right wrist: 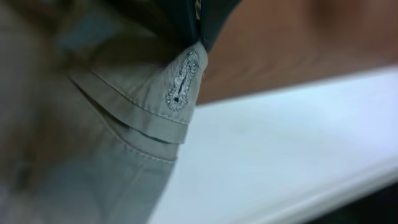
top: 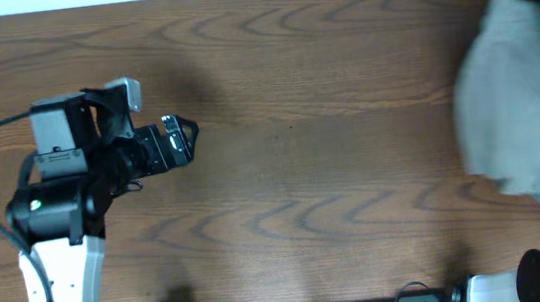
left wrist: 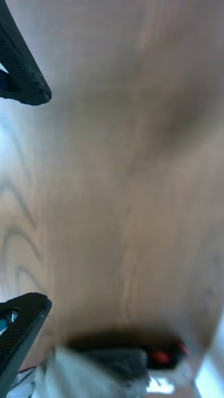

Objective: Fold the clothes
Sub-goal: 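Reach the right gripper to the khaki trousers pile and grasp them, then drag the trousers with the right gripper to the table center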

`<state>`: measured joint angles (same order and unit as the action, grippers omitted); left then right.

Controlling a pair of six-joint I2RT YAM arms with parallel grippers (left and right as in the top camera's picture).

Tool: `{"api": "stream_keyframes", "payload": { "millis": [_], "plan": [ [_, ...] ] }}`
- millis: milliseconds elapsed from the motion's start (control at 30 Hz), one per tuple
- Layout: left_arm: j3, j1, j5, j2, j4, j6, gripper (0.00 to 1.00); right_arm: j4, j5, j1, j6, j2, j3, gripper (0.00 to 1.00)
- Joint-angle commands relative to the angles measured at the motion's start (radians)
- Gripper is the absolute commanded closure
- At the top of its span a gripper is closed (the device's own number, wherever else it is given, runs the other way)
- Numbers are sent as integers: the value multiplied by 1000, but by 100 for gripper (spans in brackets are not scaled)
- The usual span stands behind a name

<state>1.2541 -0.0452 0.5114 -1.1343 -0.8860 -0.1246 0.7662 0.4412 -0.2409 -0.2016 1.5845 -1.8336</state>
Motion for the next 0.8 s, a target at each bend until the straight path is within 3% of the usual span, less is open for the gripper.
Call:
{"api": "stream_keyframes", "payload": {
  "millis": [0,267,333,433,533,767],
  "plan": [
    [100,-5,-9,60,4,61,2,23,-18,140,-3,60,10,99],
    [182,-5,-247,185,5,88,2,65,-52,507,1,220,10,97],
    [182,-5,-287,214,4,88,2,60,-47,602,5,276,10,85],
    [182,-5,-296,236,3,88,2,41,8,726,145,334,10,68],
    [182,-5,-296,233,-16,88,2,46,-52,810,207,344,10,63],
    [181,-5,-285,153,-129,87,2,153,-397,765,142,288,10,42]
  ]
}}
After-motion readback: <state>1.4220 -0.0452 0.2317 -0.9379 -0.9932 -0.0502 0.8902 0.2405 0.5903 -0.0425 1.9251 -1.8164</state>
